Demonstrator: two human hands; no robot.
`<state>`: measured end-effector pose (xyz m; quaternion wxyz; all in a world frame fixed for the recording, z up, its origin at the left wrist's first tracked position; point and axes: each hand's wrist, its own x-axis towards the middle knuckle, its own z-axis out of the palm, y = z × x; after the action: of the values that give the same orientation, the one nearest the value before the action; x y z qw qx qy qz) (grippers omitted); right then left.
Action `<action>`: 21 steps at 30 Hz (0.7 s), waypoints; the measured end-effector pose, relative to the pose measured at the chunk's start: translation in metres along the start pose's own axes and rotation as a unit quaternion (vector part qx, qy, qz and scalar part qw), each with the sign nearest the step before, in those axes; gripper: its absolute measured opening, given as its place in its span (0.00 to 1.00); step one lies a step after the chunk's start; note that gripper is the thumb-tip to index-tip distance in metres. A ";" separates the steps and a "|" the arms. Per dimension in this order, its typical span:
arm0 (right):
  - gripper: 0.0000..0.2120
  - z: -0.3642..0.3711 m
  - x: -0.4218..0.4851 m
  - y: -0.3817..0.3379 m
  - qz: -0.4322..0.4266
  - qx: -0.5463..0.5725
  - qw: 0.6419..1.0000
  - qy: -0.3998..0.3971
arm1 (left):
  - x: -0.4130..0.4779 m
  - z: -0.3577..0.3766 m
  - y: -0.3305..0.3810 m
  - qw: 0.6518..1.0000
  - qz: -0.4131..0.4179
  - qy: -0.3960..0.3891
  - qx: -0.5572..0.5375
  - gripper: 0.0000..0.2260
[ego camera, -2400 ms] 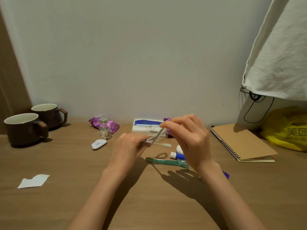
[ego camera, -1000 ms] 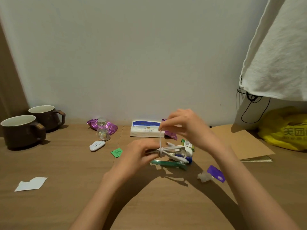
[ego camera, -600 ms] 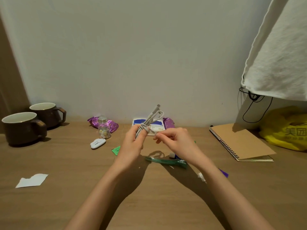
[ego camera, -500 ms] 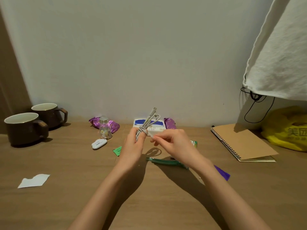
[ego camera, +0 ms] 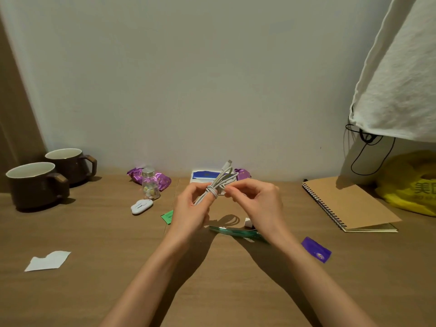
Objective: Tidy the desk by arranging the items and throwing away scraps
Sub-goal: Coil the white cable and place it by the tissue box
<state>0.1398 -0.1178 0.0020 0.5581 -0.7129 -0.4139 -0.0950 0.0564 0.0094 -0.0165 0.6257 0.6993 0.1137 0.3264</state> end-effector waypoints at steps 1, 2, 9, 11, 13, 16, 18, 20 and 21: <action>0.05 0.002 -0.001 -0.001 0.011 0.022 1.000 0.008 | -0.001 0.001 0.000 1.000 -0.011 -0.009 -0.021 0.05; 0.05 0.005 -0.003 -0.001 0.021 0.039 0.999 0.014 | -0.002 0.003 0.001 0.999 -0.023 -0.017 -0.041 0.05; 0.03 0.018 -0.007 0.001 0.045 0.135 0.988 0.062 | -0.001 0.011 0.003 0.978 -0.085 -0.045 -0.184 0.08; 0.05 0.019 -0.009 0.001 0.037 0.131 0.989 0.056 | -0.001 0.011 0.004 0.972 -0.101 -0.043 -0.205 0.08; 0.08 0.019 -0.011 0.002 0.022 0.114 0.992 0.045 | 0.000 0.010 0.005 0.966 -0.114 -0.041 -0.228 0.06; 0.11 0.020 -0.012 0.004 -0.035 0.041 0.997 0.052 | 0.001 0.009 0.008 0.957 -0.133 -0.047 -0.252 0.05; 0.11 0.021 -0.012 0.005 -0.074 -0.004 0.995 0.063 | 0.001 0.009 0.010 0.949 -0.148 -0.055 -0.273 0.05; 0.11 0.021 -0.012 0.006 -0.105 -0.030 0.991 0.072 | 0.000 0.009 0.012 0.939 -0.156 -0.062 -0.300 0.05; 0.10 0.022 -0.012 0.007 -0.114 -0.039 0.990 0.079 | 0.000 0.009 0.013 0.937 -0.155 -0.065 -0.305 0.05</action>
<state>0.1297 -0.1044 -0.0181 0.5467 -0.6725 -0.4427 -0.2298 0.0582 0.0000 -0.0038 0.8578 0.4682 0.0750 0.1983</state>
